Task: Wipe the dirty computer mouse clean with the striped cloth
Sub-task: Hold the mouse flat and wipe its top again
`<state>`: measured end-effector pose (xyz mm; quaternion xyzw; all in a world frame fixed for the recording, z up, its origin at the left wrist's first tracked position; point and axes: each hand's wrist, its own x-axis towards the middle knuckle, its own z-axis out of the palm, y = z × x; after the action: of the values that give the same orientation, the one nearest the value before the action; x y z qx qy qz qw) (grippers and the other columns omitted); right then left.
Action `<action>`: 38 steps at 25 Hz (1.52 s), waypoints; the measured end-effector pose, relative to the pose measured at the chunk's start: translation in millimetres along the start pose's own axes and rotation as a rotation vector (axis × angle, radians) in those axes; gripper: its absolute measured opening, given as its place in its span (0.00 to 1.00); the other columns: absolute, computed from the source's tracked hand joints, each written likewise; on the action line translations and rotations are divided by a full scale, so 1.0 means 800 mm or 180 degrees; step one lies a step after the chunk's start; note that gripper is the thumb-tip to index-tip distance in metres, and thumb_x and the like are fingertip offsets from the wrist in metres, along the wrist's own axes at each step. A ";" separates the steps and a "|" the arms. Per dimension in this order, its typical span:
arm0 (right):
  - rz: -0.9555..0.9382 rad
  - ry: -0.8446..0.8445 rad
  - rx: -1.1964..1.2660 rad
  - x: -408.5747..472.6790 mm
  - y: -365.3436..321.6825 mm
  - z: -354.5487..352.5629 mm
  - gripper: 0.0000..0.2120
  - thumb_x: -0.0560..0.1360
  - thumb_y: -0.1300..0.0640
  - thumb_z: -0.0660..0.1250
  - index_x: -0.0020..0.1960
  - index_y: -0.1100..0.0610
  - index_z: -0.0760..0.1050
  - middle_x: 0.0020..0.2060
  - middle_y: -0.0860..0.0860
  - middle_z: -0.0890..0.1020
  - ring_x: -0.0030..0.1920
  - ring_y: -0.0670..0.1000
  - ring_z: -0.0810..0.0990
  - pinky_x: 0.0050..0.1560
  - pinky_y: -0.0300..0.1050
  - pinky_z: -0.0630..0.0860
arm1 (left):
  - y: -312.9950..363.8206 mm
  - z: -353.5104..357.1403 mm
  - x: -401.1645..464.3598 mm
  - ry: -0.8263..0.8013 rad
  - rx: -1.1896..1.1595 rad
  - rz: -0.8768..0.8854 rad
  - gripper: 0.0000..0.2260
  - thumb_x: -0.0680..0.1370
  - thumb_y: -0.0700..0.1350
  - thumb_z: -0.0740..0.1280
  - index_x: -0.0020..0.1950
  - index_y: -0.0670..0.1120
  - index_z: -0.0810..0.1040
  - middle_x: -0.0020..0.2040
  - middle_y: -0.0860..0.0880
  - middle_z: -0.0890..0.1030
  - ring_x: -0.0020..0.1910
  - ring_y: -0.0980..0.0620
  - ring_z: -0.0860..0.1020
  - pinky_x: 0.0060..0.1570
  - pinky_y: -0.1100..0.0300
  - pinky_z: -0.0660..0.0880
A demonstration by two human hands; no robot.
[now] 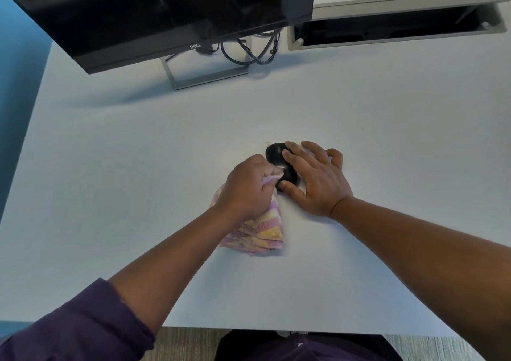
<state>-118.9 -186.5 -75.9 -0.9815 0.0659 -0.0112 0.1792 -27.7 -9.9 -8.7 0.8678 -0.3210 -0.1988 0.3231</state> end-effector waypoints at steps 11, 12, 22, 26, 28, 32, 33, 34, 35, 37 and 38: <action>-0.0045 0.0064 0.0036 0.000 0.003 0.004 0.31 0.79 0.33 0.55 0.76 0.49 0.67 0.78 0.47 0.68 0.76 0.59 0.65 0.68 0.61 0.57 | 0.001 -0.008 0.080 0.0215 0.0266 -0.0820 0.09 0.75 0.38 0.69 0.47 0.52 0.84 0.41 0.56 0.82 0.43 0.55 0.80 0.46 0.56 0.80; -0.0045 0.0069 0.0030 0.001 0.003 0.004 0.31 0.79 0.33 0.55 0.76 0.49 0.67 0.78 0.48 0.68 0.76 0.60 0.65 0.68 0.61 0.57 | 0.002 -0.008 0.079 0.0189 0.0311 -0.0812 0.09 0.75 0.38 0.69 0.47 0.52 0.84 0.41 0.55 0.83 0.43 0.54 0.81 0.46 0.56 0.80; -0.0063 0.0109 0.0054 0.000 0.003 0.006 0.32 0.80 0.32 0.53 0.77 0.49 0.65 0.78 0.48 0.68 0.76 0.60 0.64 0.68 0.62 0.58 | 0.017 -0.009 0.095 -0.0133 0.1015 -0.0539 0.12 0.72 0.37 0.70 0.49 0.53 0.85 0.40 0.54 0.79 0.41 0.50 0.77 0.38 0.59 0.72; -0.0032 0.0078 0.0045 0.000 0.002 0.006 0.33 0.80 0.30 0.51 0.77 0.49 0.64 0.78 0.47 0.67 0.77 0.60 0.64 0.68 0.63 0.59 | 0.027 -0.017 0.112 -0.0551 0.1294 -0.0349 0.12 0.69 0.37 0.70 0.47 0.53 0.83 0.45 0.51 0.80 0.42 0.47 0.78 0.37 0.59 0.71; -0.0027 0.0094 0.0089 0.001 0.003 0.007 0.33 0.80 0.31 0.52 0.77 0.49 0.65 0.78 0.48 0.67 0.76 0.60 0.64 0.68 0.63 0.59 | 0.032 -0.023 0.122 -0.0794 0.1540 -0.0127 0.12 0.70 0.36 0.69 0.47 0.51 0.83 0.46 0.49 0.81 0.41 0.47 0.76 0.34 0.60 0.68; -0.0034 0.0182 0.0078 0.000 0.004 0.009 0.32 0.79 0.31 0.54 0.76 0.48 0.66 0.76 0.52 0.68 0.76 0.61 0.64 0.68 0.64 0.59 | 0.044 -0.025 0.135 -0.1031 0.1885 0.0284 0.11 0.72 0.37 0.70 0.50 0.51 0.84 0.46 0.50 0.82 0.43 0.48 0.77 0.35 0.59 0.71; -0.0036 0.0229 0.0074 -0.001 0.004 0.009 0.31 0.79 0.31 0.54 0.76 0.48 0.66 0.75 0.53 0.68 0.74 0.61 0.65 0.68 0.64 0.59 | 0.046 -0.023 0.137 -0.1065 0.1900 0.0307 0.12 0.72 0.37 0.70 0.50 0.51 0.84 0.47 0.50 0.83 0.45 0.48 0.79 0.38 0.57 0.74; -0.0032 0.0283 0.0069 0.000 0.005 0.009 0.31 0.79 0.31 0.55 0.75 0.47 0.66 0.74 0.54 0.67 0.73 0.61 0.65 0.67 0.63 0.60 | 0.049 -0.022 0.140 -0.1100 0.1885 0.0313 0.12 0.72 0.37 0.70 0.51 0.51 0.84 0.48 0.51 0.83 0.46 0.48 0.80 0.41 0.56 0.76; -0.0028 0.0328 0.0063 0.000 0.005 0.010 0.30 0.78 0.31 0.56 0.75 0.46 0.66 0.73 0.54 0.67 0.72 0.61 0.66 0.66 0.63 0.60 | 0.051 -0.022 0.142 -0.1156 0.1876 0.0316 0.13 0.72 0.36 0.70 0.51 0.51 0.84 0.48 0.51 0.83 0.47 0.47 0.80 0.42 0.55 0.78; -0.0028 0.0369 0.0065 -0.001 0.005 0.010 0.30 0.78 0.32 0.56 0.74 0.46 0.67 0.71 0.53 0.67 0.70 0.60 0.66 0.66 0.62 0.59 | 0.055 -0.022 0.144 -0.1316 0.2072 0.0420 0.13 0.72 0.35 0.69 0.50 0.51 0.84 0.46 0.51 0.83 0.45 0.48 0.79 0.41 0.56 0.76; -0.0029 0.0384 0.0062 -0.001 0.005 0.011 0.30 0.78 0.32 0.57 0.74 0.46 0.67 0.70 0.53 0.67 0.69 0.60 0.66 0.66 0.62 0.60 | 0.057 -0.023 0.143 -0.1370 0.2288 0.0529 0.12 0.71 0.35 0.69 0.49 0.50 0.84 0.43 0.51 0.82 0.42 0.48 0.78 0.36 0.57 0.73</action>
<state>-119.6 -187.1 -85.4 -0.9776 0.0720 -0.0718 0.1844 44.8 -107.0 20.3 0.8351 -0.4989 -0.2241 -0.0594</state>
